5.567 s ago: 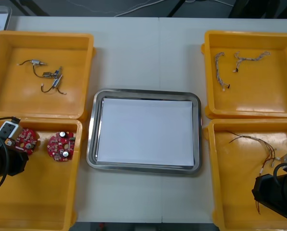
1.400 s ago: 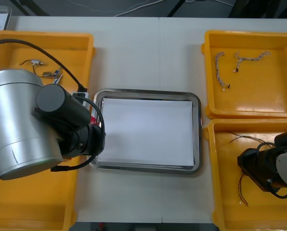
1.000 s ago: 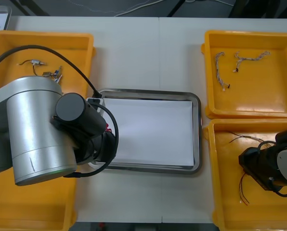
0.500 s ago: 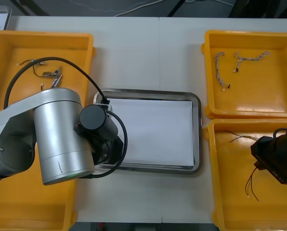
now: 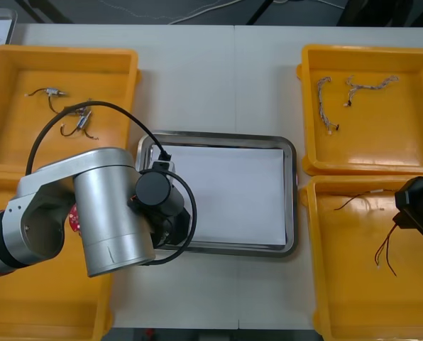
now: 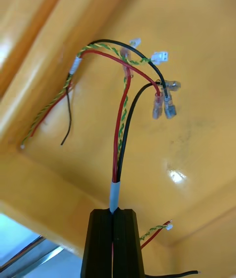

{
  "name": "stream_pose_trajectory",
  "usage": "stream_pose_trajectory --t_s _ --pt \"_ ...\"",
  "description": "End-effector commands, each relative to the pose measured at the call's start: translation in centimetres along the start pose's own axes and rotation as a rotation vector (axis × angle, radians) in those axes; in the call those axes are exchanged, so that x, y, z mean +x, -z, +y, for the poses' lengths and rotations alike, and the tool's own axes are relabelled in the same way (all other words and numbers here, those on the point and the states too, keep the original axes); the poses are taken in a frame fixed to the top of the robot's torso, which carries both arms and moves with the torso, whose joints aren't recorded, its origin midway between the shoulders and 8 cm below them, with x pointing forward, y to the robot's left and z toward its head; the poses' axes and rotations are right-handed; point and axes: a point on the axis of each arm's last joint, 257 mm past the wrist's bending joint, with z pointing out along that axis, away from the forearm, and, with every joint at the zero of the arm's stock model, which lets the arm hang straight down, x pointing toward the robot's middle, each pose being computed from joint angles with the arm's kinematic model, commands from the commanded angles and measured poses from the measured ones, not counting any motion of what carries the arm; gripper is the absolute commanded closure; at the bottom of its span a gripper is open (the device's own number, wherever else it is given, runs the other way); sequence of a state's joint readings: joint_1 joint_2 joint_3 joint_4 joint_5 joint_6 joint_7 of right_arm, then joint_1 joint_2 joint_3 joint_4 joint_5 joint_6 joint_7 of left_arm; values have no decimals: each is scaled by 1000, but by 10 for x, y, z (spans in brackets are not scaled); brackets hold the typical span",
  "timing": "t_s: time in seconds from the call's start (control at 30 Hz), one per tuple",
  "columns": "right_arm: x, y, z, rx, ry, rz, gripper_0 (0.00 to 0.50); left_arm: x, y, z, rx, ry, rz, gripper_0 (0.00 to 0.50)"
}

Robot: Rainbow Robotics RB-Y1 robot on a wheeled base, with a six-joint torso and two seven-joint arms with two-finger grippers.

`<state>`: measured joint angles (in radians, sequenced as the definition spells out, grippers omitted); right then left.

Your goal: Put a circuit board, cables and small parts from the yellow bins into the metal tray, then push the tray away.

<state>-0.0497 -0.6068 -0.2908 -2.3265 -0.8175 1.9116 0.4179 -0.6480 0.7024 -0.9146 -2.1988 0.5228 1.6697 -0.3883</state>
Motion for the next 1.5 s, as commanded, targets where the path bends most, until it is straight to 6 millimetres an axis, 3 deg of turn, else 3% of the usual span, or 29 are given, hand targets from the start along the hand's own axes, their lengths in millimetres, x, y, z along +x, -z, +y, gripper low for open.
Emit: stream_pose_trajectory --t_s 0.03,0.27,0.6,0.9,0.97,1.0,1.03,1.13,1.23,1.27,1.5 --pt "-19 33 9 -28 106 -96 500 -13 5 -22 39 5 -38 500" --pt "-18 41 4 -7 183 -115 500 -20 -4 -34 81 -1 -68 500" --pt "-21 54 -7 38 300 -146 500 -15 -18 -20 21 -7 -60 500" --pt "-32 66 -13 47 463 -172 500 -17 -19 -25 41 1 -70 500" --pt "-33 68 -15 50 492 -176 500 -17 -19 -27 43 2 -72 404" --pt "-33 69 -15 52 514 -178 500 -17 -18 -27 45 3 -72 298" --pt "-33 71 -16 54 535 -182 500 -17 -18 -28 46 3 -72 233" --pt "-32 75 -17 55 585 -192 500 -18 -18 -29 48 7 -76 146" --pt "-29 79 -17 56 640 -196 500 -19 -16 -31 52 10 -80 28" --pt "-27 80 -18 55 662 -194 500 -19 -16 -31 54 10 -83 0" --pt "-19 83 -18 37 733 -171 500 -24 5 -26 39 15 -89 0"
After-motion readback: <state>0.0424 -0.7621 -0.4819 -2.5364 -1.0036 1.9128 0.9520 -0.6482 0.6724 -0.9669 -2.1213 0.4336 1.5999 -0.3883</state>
